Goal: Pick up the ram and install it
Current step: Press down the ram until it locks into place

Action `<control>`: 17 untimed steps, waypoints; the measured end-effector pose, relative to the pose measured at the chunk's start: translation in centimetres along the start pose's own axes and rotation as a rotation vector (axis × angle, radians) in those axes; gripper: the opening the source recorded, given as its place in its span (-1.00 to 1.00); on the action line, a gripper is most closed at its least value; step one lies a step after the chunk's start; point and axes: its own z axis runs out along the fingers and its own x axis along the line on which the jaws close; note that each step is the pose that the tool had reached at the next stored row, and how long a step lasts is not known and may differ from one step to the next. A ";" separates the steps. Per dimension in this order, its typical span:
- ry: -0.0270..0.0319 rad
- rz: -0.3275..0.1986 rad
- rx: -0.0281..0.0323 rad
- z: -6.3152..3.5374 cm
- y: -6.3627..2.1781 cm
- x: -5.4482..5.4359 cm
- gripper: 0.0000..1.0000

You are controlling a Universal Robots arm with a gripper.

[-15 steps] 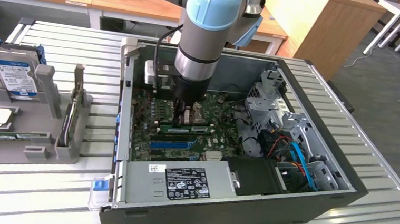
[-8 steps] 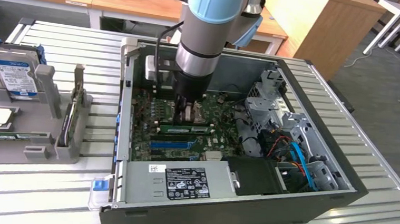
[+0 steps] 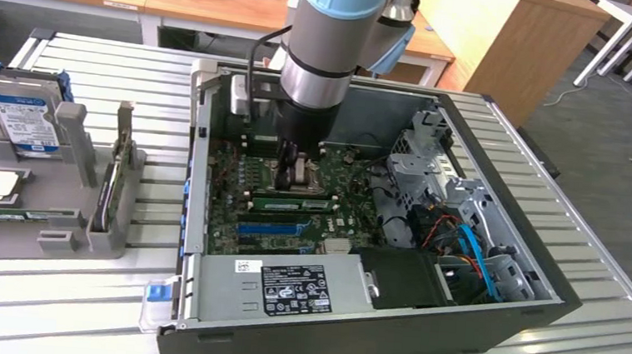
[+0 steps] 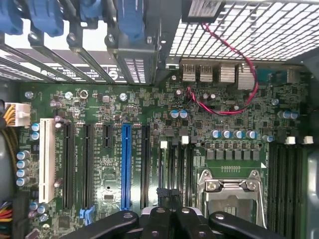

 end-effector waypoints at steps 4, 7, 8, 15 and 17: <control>-0.0001 0.000 0.0000 -0.51 0.00 0.0 -0.79; -0.0001 0.000 0.0001 -0.51 0.00 0.0 -0.79; -0.0001 0.000 0.0000 -0.51 -0.01 0.0 -0.79; 0.0000 -0.001 -0.0005 -0.53 -1.08 0.0 -0.79; 0.0000 -0.001 -0.0008 -0.53 -1.53 0.0 -0.79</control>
